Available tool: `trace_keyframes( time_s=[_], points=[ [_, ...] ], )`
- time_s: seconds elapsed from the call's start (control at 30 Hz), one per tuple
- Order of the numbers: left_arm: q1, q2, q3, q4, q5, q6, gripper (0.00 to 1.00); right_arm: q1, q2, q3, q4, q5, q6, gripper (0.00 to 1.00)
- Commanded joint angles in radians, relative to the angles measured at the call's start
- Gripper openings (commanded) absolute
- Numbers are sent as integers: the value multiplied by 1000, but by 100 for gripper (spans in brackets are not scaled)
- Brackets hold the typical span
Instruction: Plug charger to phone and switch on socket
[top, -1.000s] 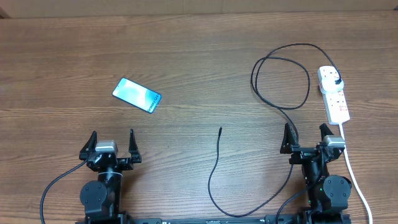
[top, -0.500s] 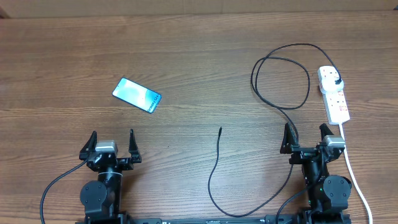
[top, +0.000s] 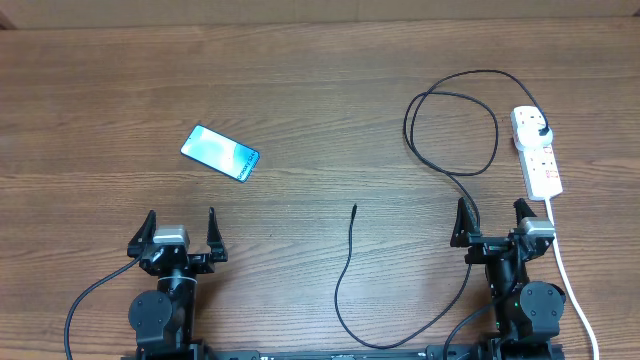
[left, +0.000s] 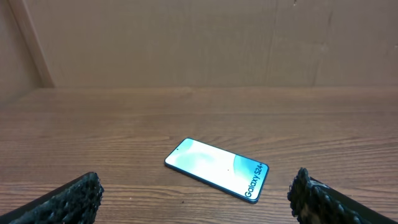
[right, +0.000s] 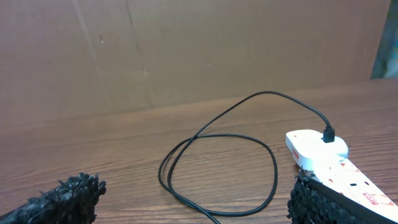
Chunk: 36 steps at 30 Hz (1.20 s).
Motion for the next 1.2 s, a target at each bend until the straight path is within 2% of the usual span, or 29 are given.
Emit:
trace_keyframes(
  time_s=[0.0,0.5,0.87,1.17],
  points=[
    [6,-10,-4,-1,0,-7,100,4,0,-6,6,13,-7,100],
    [6,-10,6,-5,93,-42,100,4,0,-6,6,13,-7,100],
    [6,-5,91,-96,106,-41,100,4,0,-6,6,13,-7,100],
    [6,191,230,-115,116,-40,100,4,0,-6,6,13,-7,100]
  ],
)
